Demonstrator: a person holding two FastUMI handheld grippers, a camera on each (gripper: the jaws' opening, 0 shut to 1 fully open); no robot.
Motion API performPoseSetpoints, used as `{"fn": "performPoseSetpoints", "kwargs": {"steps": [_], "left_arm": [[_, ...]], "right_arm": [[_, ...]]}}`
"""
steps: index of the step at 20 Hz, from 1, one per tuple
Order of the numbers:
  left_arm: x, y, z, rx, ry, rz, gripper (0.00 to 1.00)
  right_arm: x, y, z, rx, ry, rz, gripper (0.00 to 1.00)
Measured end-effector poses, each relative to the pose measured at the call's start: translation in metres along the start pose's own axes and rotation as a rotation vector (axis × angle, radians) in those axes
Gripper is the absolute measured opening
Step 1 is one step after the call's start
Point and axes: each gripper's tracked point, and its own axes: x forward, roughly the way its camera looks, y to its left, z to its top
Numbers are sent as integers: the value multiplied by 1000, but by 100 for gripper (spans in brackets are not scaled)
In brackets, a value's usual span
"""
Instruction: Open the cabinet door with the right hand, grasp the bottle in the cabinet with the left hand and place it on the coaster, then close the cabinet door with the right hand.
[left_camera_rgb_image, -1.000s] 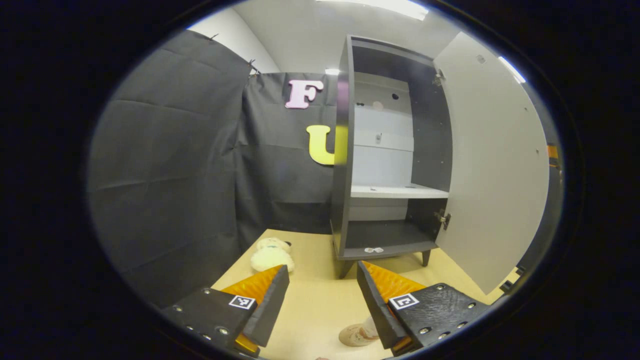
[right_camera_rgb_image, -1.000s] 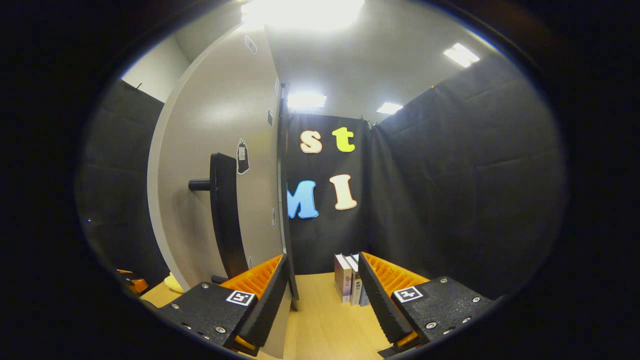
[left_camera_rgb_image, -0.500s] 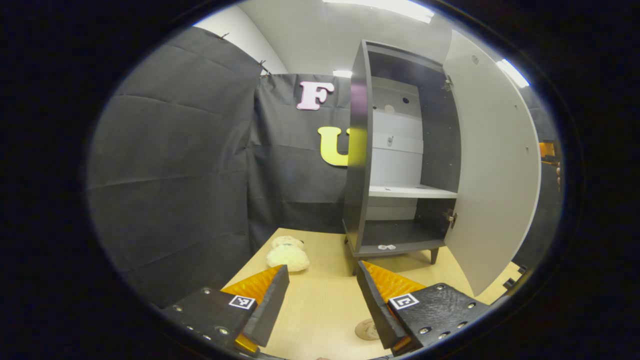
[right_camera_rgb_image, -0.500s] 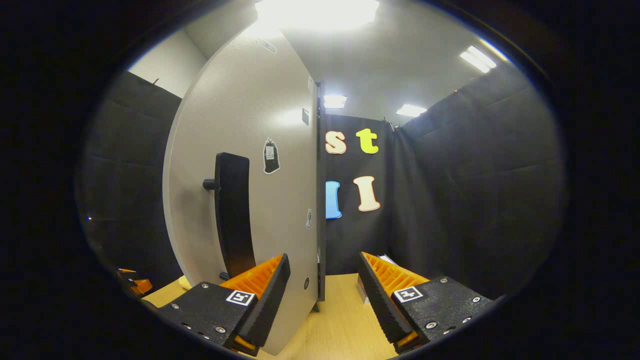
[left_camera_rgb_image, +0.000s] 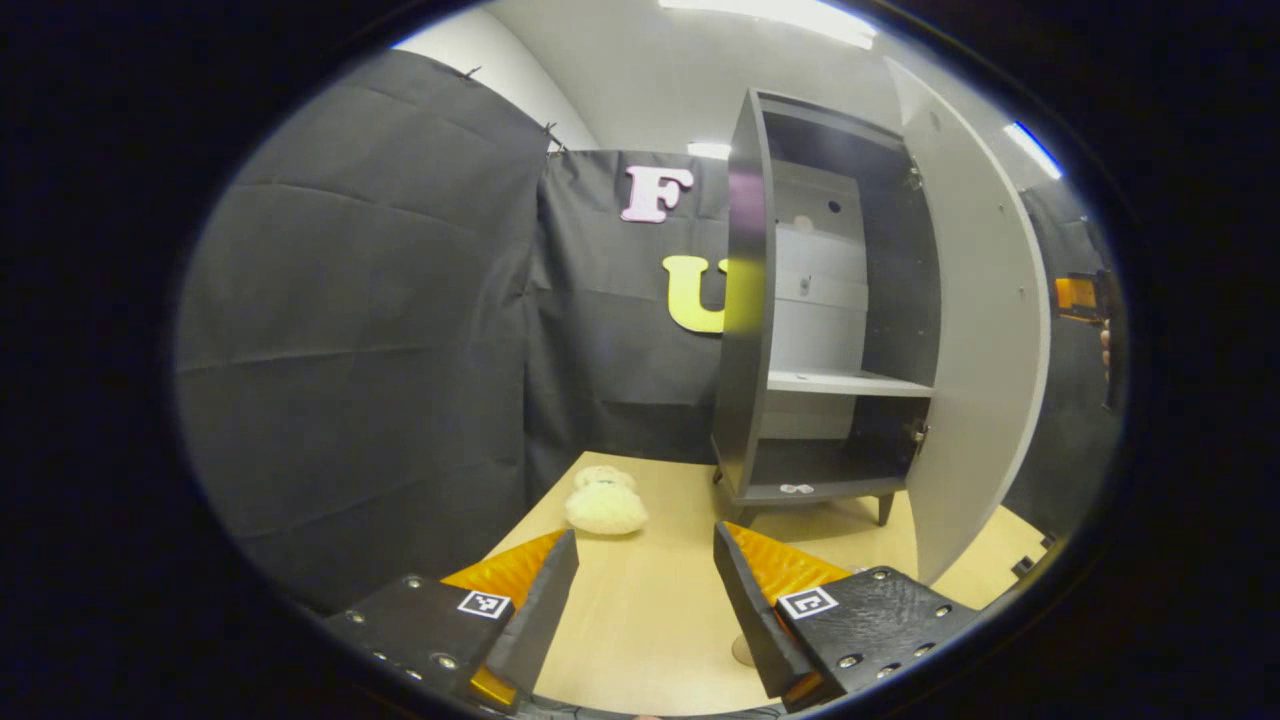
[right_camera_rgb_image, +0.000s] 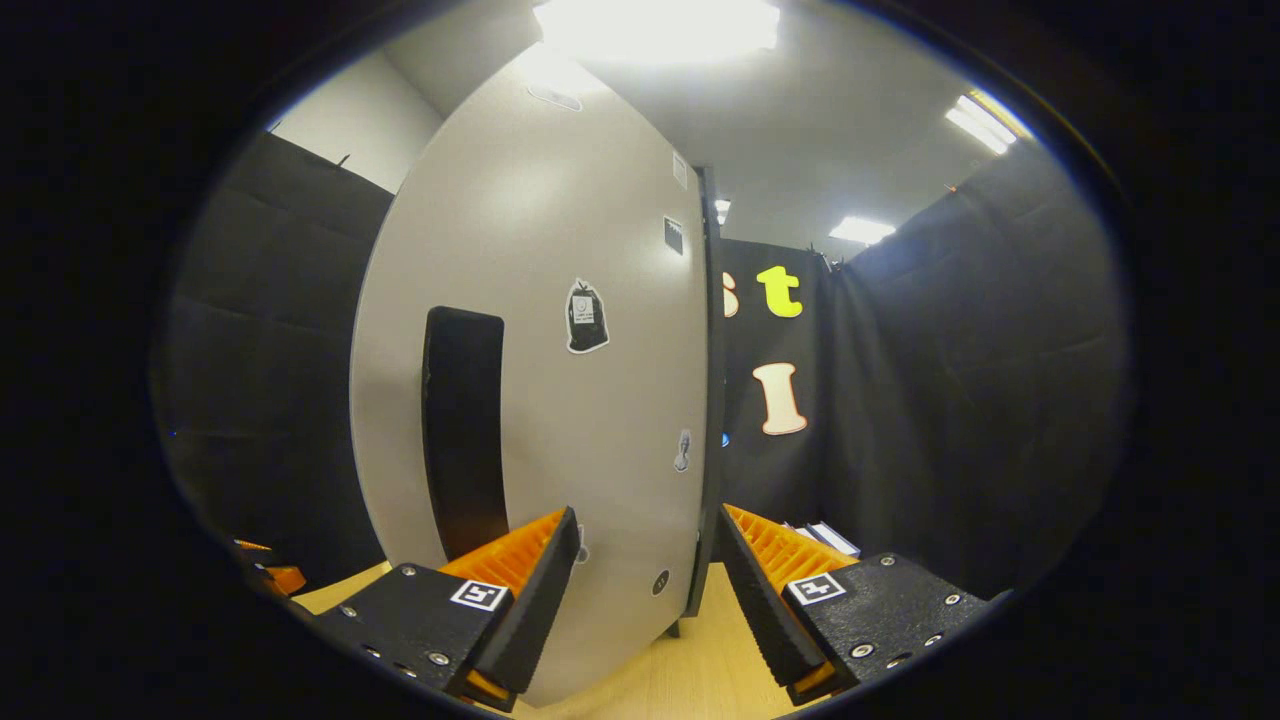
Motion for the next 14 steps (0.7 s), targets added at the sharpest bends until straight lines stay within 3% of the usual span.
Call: {"fn": "performPoseSetpoints", "kwargs": {"steps": [6, 14], "left_arm": [[-4, 5, 3, 5, -14, 33, 85], [-10, 7, 16, 18, -57, 4, 85]], "right_arm": [[26, 39, -2, -29, -8, 71, 87], [26, 39, -22, -23, 21, 9, 94]]}}
